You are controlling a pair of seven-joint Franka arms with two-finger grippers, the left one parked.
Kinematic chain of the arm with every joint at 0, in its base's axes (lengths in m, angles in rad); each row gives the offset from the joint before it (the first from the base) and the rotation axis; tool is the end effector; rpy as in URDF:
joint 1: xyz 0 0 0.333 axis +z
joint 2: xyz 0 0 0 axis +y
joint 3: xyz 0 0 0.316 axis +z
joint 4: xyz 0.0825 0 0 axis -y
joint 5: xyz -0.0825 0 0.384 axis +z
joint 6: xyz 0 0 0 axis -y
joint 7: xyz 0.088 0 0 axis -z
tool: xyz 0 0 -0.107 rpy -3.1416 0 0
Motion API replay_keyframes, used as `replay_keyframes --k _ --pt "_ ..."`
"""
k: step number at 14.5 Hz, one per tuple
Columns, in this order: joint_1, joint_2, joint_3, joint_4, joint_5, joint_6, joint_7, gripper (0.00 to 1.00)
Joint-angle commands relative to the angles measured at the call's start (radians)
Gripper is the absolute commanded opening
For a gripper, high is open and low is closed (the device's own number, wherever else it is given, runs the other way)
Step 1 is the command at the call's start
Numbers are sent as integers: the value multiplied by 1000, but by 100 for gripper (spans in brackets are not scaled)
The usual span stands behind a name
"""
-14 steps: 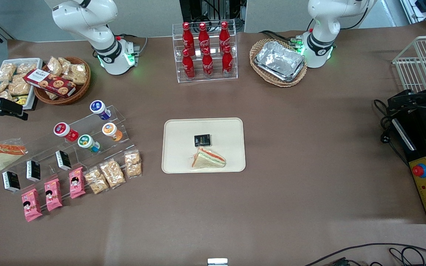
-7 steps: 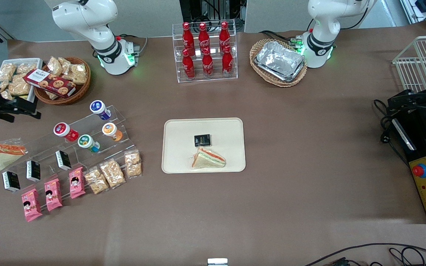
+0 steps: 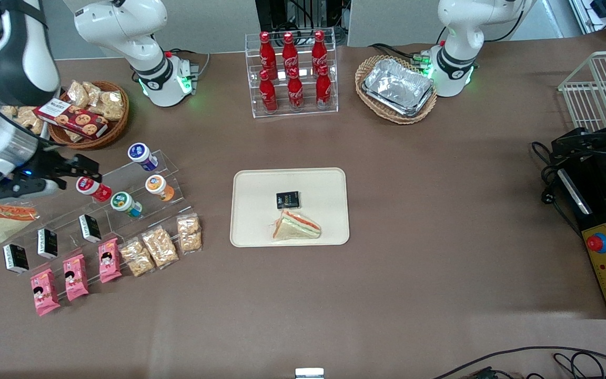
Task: Place green gum on tray
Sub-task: 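Lower the right gripper onto the green-lidded cup and close on it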
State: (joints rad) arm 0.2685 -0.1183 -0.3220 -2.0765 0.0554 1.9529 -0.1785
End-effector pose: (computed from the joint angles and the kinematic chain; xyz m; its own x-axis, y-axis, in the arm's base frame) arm 0.5189 -0.0284 0.4774 0.9944 0.1060 0.0033 0.1059 -0.9904 -0.0892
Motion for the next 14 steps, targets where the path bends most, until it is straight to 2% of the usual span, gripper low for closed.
replay_keyframes --k 1,6,14 --pt "18 8 -2 -85 9 90 -1 100" --pt "18 94 -2 -96 7 144 -22 100" --pt "18 141 -2 -212 7 331 -55 100"
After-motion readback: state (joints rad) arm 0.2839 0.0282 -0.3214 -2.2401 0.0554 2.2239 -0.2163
